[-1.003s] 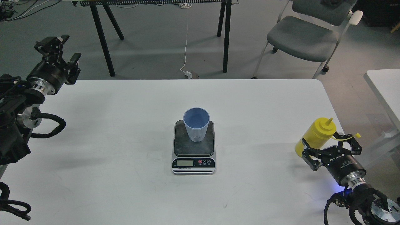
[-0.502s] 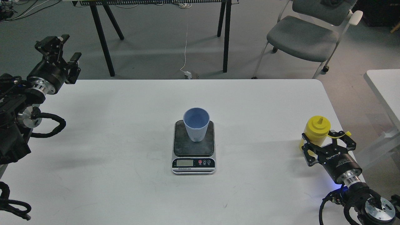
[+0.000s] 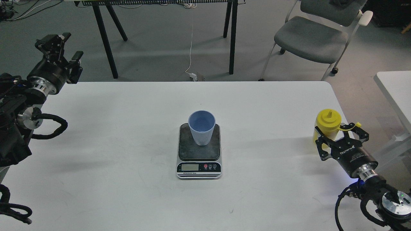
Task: Pour seasoning into cup on scale with both arms
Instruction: 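Lift the yellow bottle with the right gripper above the blue cup, then tilt the yellow bottle nozzle down over the cup to squeeze seasoning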
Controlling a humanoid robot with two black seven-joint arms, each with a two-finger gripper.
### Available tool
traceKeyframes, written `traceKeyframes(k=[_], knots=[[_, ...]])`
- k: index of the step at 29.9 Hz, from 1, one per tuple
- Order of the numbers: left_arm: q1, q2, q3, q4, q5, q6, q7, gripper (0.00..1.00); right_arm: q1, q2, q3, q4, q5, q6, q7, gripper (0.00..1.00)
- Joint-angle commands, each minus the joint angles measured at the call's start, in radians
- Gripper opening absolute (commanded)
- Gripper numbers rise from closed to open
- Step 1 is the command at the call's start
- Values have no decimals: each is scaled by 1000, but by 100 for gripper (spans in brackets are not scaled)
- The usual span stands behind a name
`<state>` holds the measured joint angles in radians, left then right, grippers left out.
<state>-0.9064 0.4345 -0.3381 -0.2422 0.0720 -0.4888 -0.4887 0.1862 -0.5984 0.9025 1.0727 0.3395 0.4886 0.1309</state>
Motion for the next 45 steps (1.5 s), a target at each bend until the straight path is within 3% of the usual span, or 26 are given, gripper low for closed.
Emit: traceKeyframes(k=[1, 8, 16, 21, 28, 45], knots=[[-14, -7, -1, -5, 0, 0, 0, 67, 139, -55, 26, 0, -231, 0, -7, 49], [-29, -7, -6, -6, 0, 0, 0, 67, 406, -51, 15, 10, -810, 0, -11, 49], [-43, -17, -4, -8, 0, 0, 0, 67, 648, 110, -118, 18, -1275, 0, -8, 48], [-46, -28, -7, -8, -1, 0, 0, 67, 708, 183, -192, 45, -1516, -102, -5, 48], [-57, -59, -6, -8, -1, 0, 0, 67, 821, 236, -367, 69, -1728, -261, 0, 48], [-58, -56, -6, -8, -1, 0, 0, 67, 918, 315, -502, 93, -2093, -383, 52, 48]])
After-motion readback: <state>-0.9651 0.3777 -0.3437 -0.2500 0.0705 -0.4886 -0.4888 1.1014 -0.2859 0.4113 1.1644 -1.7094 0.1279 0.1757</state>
